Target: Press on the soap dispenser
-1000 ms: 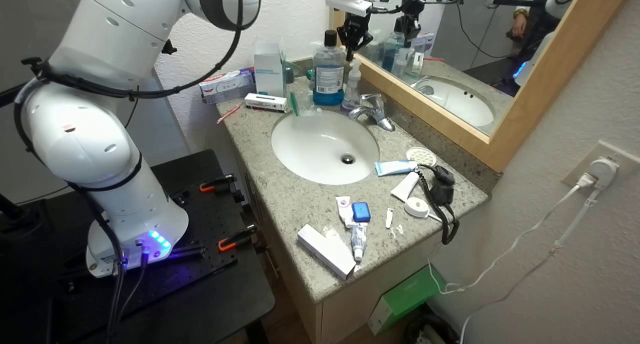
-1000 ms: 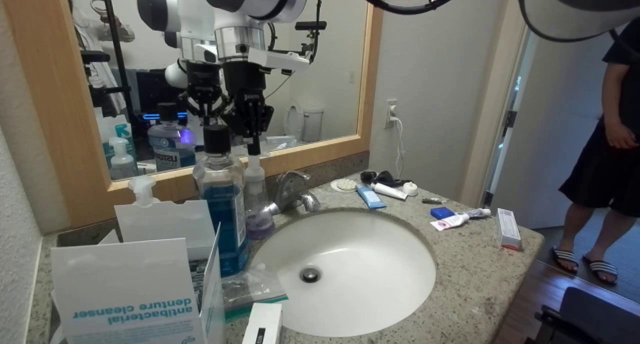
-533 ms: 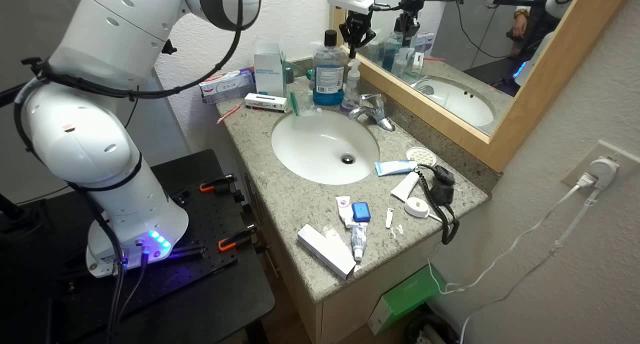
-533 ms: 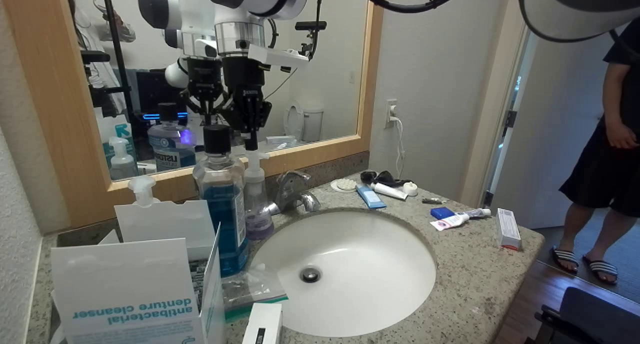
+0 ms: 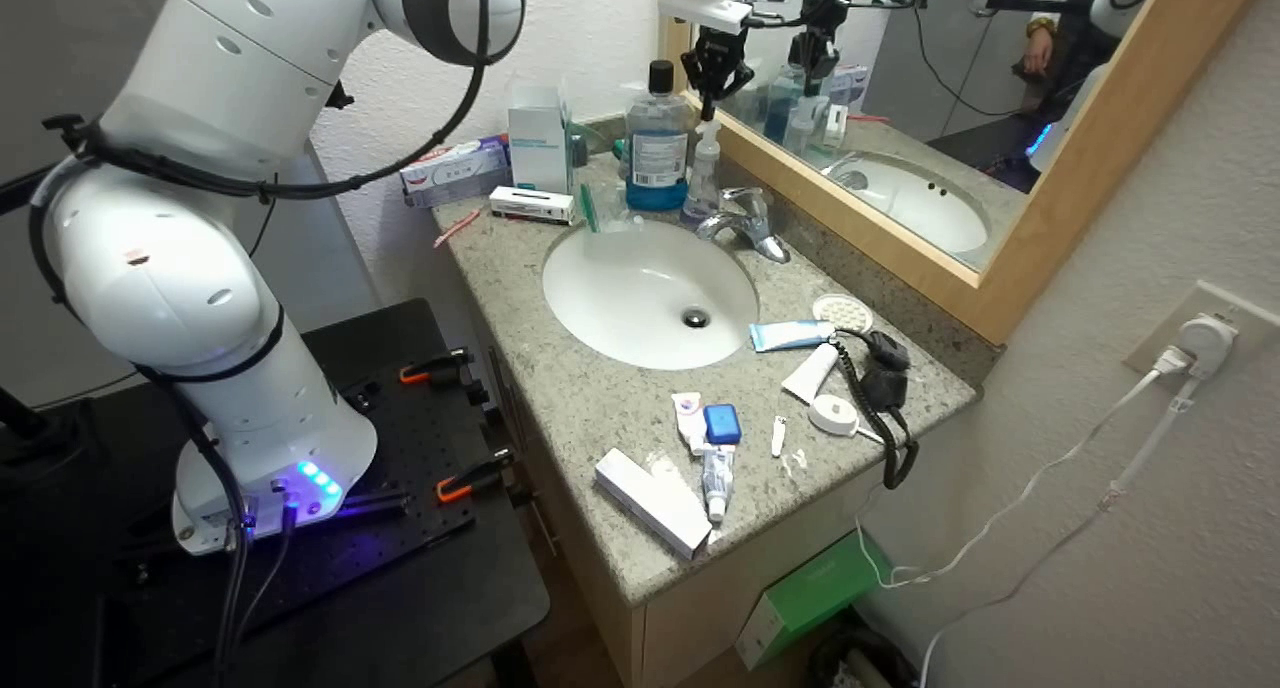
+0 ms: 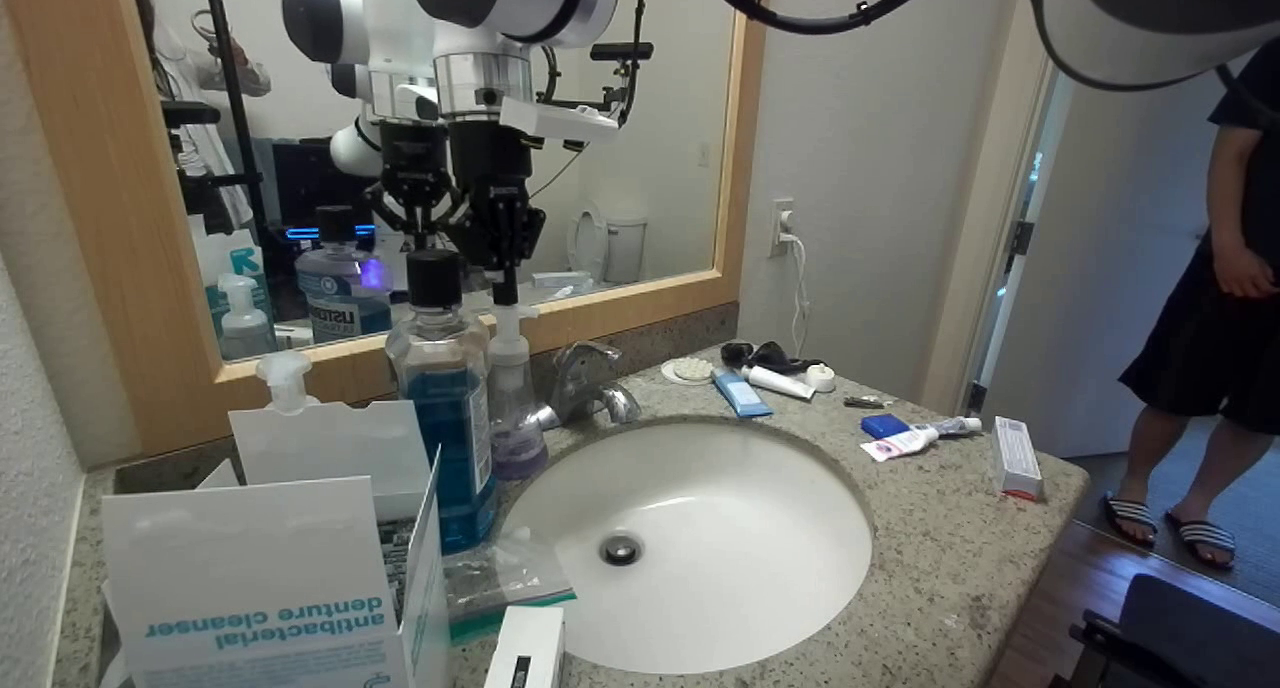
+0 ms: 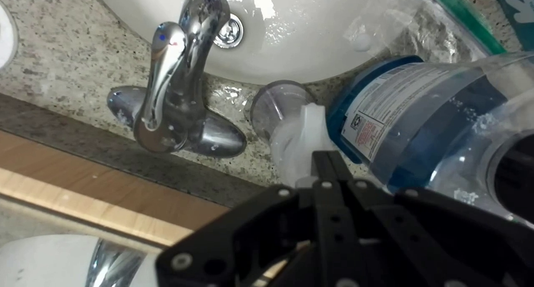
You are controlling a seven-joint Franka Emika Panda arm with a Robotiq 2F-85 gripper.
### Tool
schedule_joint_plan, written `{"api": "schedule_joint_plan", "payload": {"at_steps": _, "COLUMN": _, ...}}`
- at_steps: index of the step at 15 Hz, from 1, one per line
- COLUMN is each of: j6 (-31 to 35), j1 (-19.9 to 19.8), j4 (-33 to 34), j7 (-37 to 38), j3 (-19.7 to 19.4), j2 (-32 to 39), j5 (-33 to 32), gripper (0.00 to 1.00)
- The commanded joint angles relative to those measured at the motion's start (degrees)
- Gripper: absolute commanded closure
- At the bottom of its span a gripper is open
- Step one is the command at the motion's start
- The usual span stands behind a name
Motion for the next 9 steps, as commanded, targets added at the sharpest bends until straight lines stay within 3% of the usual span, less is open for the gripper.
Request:
{"api": "schedule_joint_plan", "payload": {"at_steps": 1, "j6": 0.9, "j1": -0.3, "j4": 2.0, "j7": -2.8, "j3": 0.2, "j2": 1.7, "j5": -0.3, "gripper": 1.00}}
{"api": "schedule_joint_plan", "payload": {"at_steps": 9, "j6": 2.3, "j1": -0.5, "j4": 3.1, "j7": -5.8, "j3": 0.6, "j2": 3.8, "j5": 0.6, "gripper": 1.00}}
